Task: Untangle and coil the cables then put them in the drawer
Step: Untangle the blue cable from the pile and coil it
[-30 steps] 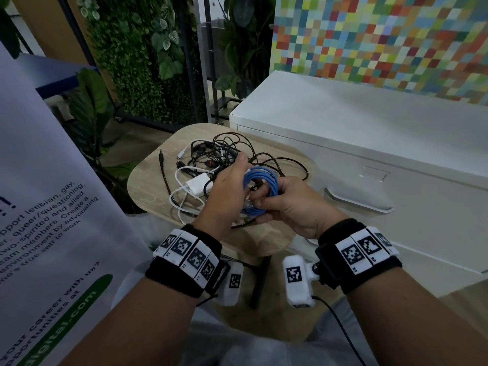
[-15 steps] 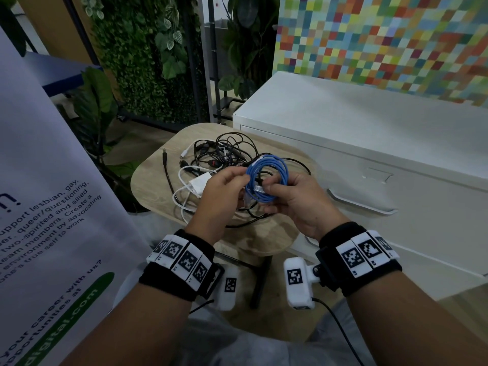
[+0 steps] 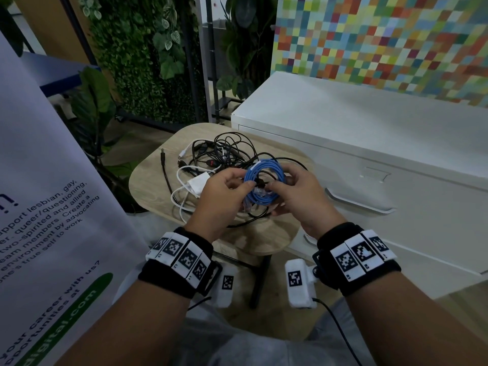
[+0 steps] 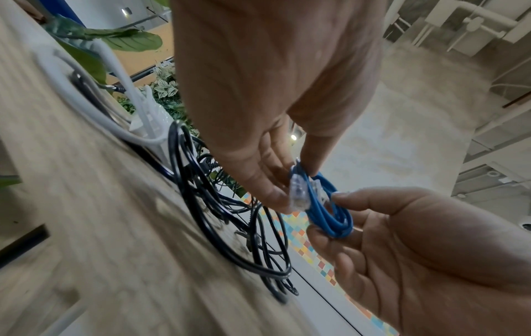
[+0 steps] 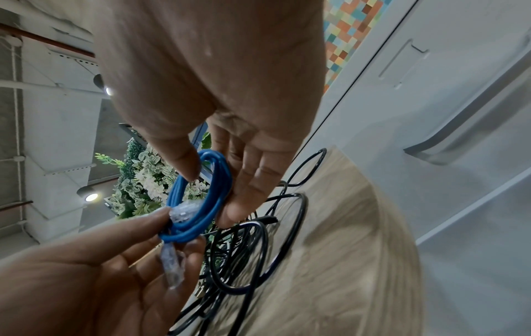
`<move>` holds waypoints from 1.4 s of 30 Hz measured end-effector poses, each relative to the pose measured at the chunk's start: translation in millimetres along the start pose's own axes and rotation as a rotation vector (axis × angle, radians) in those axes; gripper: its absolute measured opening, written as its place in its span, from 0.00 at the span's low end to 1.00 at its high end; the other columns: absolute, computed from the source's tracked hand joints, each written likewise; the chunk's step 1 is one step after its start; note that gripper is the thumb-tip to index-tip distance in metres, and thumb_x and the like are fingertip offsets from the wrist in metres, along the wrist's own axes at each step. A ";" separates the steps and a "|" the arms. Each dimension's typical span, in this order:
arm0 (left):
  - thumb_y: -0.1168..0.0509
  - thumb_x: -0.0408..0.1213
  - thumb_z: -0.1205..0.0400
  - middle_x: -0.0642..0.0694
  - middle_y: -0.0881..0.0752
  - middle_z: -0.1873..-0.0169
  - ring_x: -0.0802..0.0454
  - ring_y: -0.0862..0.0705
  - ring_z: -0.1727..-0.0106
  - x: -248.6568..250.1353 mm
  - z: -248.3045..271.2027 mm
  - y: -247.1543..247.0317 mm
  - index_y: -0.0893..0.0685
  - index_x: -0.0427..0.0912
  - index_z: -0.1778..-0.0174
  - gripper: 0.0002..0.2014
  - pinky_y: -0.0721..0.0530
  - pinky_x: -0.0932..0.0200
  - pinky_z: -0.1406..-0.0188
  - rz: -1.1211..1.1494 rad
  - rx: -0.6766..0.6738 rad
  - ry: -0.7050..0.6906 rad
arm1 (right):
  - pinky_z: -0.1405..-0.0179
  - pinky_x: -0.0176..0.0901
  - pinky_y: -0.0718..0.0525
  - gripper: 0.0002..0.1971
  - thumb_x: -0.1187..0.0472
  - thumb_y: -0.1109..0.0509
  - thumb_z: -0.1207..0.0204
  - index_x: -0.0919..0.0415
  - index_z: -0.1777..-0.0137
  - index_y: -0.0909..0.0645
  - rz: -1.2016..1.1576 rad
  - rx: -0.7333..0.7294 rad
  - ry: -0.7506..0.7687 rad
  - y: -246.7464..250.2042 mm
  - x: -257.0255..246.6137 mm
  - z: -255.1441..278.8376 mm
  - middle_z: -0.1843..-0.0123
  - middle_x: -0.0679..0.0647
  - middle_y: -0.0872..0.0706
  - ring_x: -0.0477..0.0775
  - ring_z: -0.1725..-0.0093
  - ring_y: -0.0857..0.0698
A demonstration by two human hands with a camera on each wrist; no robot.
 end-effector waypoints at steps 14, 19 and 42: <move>0.24 0.44 0.18 0.55 0.09 0.53 0.56 0.09 0.52 -4.4 -6.1 -19.5 0.10 0.56 0.50 0.03 0.11 0.56 0.48 -0.347 -0.063 -0.074 | 0.83 0.39 0.34 0.14 0.69 0.37 0.18 0.55 0.44 0.11 0.209 -0.052 -0.230 45.8 33.5 4.0 0.68 0.59 0.14 0.54 0.82 0.25; 0.24 0.44 0.18 0.53 0.08 0.54 0.55 0.09 0.52 -4.6 -6.2 -21.6 0.10 0.54 0.51 0.02 0.10 0.54 0.49 -0.361 -0.069 -0.048 | 0.84 0.38 0.33 0.16 0.69 0.34 0.20 0.58 0.36 0.14 0.177 0.038 -0.292 52.8 47.1 0.0 0.64 0.62 0.13 0.54 0.81 0.24; 0.26 0.39 0.19 0.53 0.09 0.57 0.56 0.11 0.54 -5.7 -3.4 -4.1 0.11 0.58 0.54 0.06 0.09 0.49 0.47 -0.417 -0.008 -0.071 | 0.62 0.45 0.15 0.30 0.51 0.09 0.41 0.53 0.40 0.14 0.778 -0.142 -0.035 33.2 35.3 -7.6 0.48 0.54 0.10 0.55 0.59 0.12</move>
Point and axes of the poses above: each hand's wrist, its own z-axis away from the middle knuckle, its own y-axis out of the back of the hand, x = y × z, the point moved 5 cm from there along -z, towards the middle knuckle
